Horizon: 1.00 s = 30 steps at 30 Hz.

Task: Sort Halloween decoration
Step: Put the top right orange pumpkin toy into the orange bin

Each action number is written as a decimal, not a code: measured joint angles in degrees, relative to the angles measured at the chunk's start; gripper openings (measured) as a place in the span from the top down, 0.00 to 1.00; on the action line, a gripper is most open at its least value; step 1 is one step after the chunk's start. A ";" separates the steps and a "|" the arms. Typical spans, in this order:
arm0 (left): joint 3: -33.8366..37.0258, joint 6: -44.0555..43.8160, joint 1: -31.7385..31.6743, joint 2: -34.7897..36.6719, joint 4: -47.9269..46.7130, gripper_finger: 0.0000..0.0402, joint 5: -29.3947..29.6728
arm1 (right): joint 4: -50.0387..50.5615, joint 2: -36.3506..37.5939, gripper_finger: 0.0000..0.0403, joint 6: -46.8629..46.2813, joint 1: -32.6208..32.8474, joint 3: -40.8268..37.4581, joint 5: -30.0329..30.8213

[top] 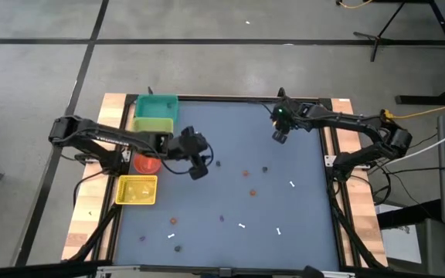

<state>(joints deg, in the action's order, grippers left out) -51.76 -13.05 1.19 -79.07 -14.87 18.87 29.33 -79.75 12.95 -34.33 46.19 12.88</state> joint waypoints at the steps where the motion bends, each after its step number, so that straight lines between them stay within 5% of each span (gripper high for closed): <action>1: 0.96 -0.55 0.47 0.00 1.64 0.54 0.00 | 0.40 0.00 0.66 0.00 -0.42 0.00 0.03; 11: 7.45 -5.37 4.52 0.00 15.08 0.54 0.09 | 1.06 0.00 0.66 -0.96 -6.00 0.00 -7.86; 19: 7.89 -5.45 6.17 0.00 16.07 0.54 0.13 | 1.08 -0.02 0.66 -1.72 -6.95 0.00 -12.51; 30: 7.89 -5.43 6.43 0.00 16.07 0.54 0.13 | 1.21 -0.04 0.66 -17.40 -6.95 0.00 -12.91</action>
<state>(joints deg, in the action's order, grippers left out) -43.88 -18.48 7.62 -79.07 1.19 19.00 30.55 -79.79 -4.45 -41.28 46.19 -0.03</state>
